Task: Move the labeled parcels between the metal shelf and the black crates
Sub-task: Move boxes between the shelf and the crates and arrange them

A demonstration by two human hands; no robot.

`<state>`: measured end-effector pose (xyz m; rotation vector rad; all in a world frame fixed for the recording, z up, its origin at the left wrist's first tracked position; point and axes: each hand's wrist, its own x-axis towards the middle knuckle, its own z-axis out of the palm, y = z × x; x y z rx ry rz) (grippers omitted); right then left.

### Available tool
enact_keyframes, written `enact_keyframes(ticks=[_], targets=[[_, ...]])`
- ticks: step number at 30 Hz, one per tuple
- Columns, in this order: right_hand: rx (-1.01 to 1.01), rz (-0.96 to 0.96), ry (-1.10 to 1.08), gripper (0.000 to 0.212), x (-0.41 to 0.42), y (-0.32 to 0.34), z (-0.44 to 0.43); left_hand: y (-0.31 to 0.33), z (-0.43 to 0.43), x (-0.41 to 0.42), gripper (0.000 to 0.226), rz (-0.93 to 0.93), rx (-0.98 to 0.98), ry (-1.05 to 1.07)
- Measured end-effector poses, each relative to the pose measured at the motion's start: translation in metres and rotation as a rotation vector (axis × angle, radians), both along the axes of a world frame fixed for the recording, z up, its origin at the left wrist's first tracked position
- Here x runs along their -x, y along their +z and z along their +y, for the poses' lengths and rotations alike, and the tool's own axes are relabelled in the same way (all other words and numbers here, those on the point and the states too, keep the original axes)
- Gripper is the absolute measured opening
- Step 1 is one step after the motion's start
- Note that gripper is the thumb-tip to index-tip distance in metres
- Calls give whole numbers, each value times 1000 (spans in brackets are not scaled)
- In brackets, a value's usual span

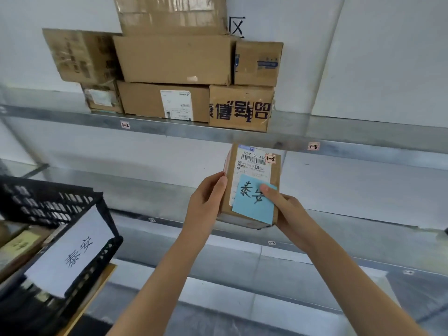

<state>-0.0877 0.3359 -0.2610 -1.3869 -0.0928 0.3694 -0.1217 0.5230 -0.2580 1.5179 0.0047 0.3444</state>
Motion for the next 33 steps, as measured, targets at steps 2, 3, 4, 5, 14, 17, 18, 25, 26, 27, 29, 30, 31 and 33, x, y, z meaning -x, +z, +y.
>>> enact_keyframes(ticks=[2,3,4,5,14,17,18,25,26,27,29,30,31,33], targets=[[16,-7,64,58,-5,0,25,-4,23,6,38,5,11,41],[28,-14,100,60,-7,-1,40,-7,36,10,34,8,12,69],[40,-23,141,62,-9,-1,56,-10,49,14,32,14,12,99],[49,-29,188,65,-11,-2,73,-13,64,19,32,22,14,132],[92,-42,585,52,5,-18,269,-17,236,89,25,76,71,489],[114,-58,661,53,12,-10,341,-15,292,116,27,94,79,589],[124,-53,683,54,15,-9,365,-15,310,124,28,100,81,616],[172,14,801,64,33,-19,498,-29,415,174,34,150,41,778],[186,17,827,64,33,-22,512,-33,426,179,34,157,28,792],[200,17,855,63,33,-24,524,-36,435,182,34,162,17,801],[210,25,887,64,29,-30,544,-43,451,186,35,182,-5,817],[213,31,896,66,26,-33,553,-47,458,186,36,199,-18,825],[219,35,904,67,22,-36,561,-50,464,185,38,217,-33,836],[241,35,921,69,12,-43,577,-57,476,180,40,248,-51,862]])
